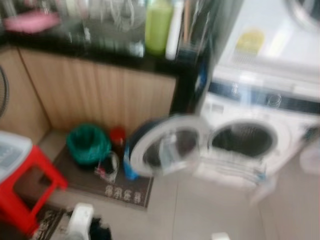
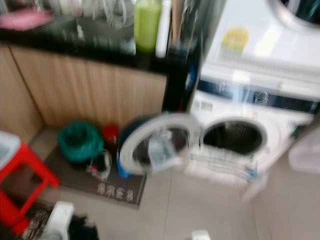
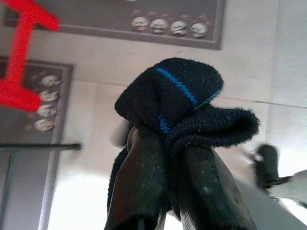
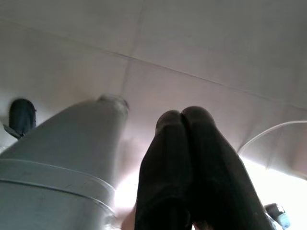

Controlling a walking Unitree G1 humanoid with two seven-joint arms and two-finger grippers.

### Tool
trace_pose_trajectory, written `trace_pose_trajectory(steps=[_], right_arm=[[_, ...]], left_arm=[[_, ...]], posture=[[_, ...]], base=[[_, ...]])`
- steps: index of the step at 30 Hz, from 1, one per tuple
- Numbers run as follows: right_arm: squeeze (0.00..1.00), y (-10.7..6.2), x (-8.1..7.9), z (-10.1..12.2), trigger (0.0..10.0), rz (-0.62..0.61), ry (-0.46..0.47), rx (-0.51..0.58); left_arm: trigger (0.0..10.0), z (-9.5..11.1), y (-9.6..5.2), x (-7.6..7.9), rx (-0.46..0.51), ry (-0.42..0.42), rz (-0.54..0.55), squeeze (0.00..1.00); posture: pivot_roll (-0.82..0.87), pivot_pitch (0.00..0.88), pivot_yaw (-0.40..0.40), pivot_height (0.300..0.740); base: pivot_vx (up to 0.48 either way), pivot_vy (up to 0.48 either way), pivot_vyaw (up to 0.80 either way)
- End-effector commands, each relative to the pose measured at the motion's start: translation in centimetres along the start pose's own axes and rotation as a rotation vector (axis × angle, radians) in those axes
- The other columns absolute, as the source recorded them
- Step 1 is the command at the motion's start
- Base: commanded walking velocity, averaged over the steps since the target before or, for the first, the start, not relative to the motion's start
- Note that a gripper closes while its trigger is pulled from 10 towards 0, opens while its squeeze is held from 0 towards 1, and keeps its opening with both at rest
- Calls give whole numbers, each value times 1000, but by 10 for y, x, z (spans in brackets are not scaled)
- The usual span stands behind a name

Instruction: Clothes washing

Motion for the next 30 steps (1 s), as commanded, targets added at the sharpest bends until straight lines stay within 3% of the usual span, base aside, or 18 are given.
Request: trace_pose_trajectory(steps=[1, 12, 20, 30], right_arm=[[0, 2, -9, 10, 10000, 22, 5, 27], [0, 2, -13, 12, 10000, 23, 22, 34], [0, 3, -31, 12, 10000, 51, 65, 46], [0, 3, -37, 13, 10000, 54, 76, 57]], left_arm=[[10000, -4, -1, -13, -8, 28, 23, 0], [10000, -5, -1, -17, -19, 91, 16, 0], [10000, -7, -3, -33, -28, 147, 28, 0], [10000, -7, -4, -40, -26, 159, 40, 0]], posture=[[157, 0, -134, 740], [178, 0, -114, 740], [192, 0, -40, 740], [201, 0, -20, 740]], base=[[326, 0, 0], [52, 0, 0], [0, 0, 0], [0, 0, 0]])
Point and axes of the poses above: a point about 5 cm out from each wrist's last joint towards the gripper, its own y axis pointing out of the wrist towards the gripper, its own z axis along the axis of the wrist's last joint, x = y × z, the point moved 6 cm from there along y, pointing out of the wrist towards the gripper, and after that the axes turned 12 degrees about y, right-handed, at the moved point
